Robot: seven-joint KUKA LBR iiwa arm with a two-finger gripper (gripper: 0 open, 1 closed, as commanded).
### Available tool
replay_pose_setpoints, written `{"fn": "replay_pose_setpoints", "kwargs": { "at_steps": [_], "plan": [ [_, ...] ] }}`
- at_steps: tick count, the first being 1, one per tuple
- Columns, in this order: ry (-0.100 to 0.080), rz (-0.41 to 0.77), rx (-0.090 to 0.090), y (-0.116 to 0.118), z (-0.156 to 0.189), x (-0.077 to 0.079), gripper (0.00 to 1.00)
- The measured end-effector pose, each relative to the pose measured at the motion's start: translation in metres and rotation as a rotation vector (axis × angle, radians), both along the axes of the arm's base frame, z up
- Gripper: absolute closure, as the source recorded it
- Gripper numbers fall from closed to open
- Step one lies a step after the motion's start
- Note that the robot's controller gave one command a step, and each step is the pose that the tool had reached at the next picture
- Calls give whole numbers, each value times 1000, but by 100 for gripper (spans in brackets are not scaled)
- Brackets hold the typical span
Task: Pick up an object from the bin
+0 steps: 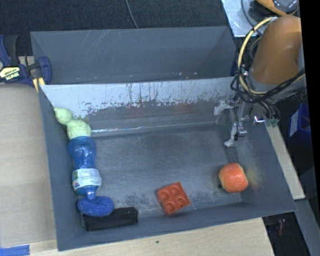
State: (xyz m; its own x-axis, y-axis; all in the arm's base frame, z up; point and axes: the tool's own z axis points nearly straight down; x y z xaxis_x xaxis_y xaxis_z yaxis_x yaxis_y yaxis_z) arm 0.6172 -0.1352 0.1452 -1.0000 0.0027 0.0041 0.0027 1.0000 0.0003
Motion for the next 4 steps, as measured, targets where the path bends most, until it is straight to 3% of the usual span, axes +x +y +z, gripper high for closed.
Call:
{"fn": "replay_pose_setpoints", "kwargs": {
  "at_steps": [1, 2, 3, 4],
  "plan": [
    [-8, 3, -1, 0, 5, 2, 0],
    [-13, 315, -3, 23, -43, -14, 0],
    [-14, 534, -3, 6, -76, -37, 0],
    [-11, 736, -1, 9, -50, -51, 0]
  ]
}}
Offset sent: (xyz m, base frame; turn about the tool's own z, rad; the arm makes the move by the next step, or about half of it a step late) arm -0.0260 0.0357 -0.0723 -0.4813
